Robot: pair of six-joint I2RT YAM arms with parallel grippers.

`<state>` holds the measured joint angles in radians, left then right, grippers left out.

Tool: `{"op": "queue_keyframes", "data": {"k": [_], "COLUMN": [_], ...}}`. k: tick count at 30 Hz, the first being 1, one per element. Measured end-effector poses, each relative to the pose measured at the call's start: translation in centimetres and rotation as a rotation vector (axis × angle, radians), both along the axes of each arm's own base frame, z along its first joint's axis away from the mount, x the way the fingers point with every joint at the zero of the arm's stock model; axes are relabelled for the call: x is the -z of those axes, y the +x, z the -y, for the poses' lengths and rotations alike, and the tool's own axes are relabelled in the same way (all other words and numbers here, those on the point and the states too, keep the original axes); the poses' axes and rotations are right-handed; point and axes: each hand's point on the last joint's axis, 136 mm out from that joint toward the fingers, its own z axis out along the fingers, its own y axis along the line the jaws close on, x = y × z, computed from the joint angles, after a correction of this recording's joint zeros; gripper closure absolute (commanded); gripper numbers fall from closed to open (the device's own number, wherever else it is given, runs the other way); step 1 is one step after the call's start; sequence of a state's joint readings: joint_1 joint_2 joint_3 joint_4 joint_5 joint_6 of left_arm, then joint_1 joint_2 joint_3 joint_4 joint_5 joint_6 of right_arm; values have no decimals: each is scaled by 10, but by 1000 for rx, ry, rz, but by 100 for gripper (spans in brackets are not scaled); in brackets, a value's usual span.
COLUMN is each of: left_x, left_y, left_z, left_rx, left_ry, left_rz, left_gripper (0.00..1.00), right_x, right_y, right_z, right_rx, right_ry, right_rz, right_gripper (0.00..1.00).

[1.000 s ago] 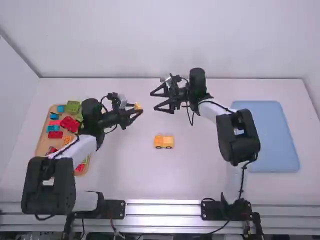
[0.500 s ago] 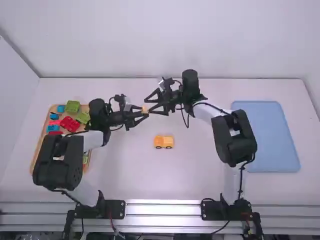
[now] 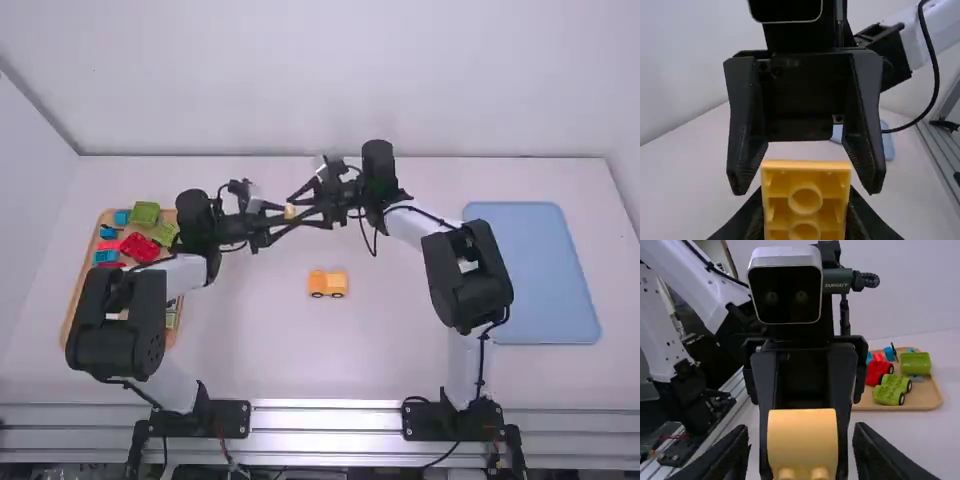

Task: Assemble lego blocks to make yellow taxi

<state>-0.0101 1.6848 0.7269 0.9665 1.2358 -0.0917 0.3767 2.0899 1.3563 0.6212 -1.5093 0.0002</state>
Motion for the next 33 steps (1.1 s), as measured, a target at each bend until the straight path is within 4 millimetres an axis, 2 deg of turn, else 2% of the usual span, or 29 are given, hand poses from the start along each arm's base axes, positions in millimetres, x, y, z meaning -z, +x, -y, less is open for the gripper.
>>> {"op": "queue_keyframes", "data": {"k": [5, 7, 16, 22, 28, 33], "left_x": [5, 7, 7, 2, -5, -17], "left_y": [0, 0, 5, 5, 6, 8], "left_z": [8, 12, 11, 12, 13, 12], "left_rx": [-7, -5, -33, -31, -34, -40], "left_ry": [10, 18, 25, 14, 0, -19], "left_rz": [-20, -10, 0, 12, 49, 107], "left_gripper": [98, 98, 98, 98, 98, 98], "right_x": [0, 0, 0, -2, -8, -20], "right_y": [0, 0, 1, 1, 3, 4], "right_z": [0, 0, 0, 1, 1, 1], "right_rx": [1, 0, 7, 1, 2, 3], "right_ry": [2, 2, 0, 9, 28, 52], "right_rz": [5, 6, 4, 23, 69, 120], "right_gripper": [52, 59, 67, 76, 78, 80]}}
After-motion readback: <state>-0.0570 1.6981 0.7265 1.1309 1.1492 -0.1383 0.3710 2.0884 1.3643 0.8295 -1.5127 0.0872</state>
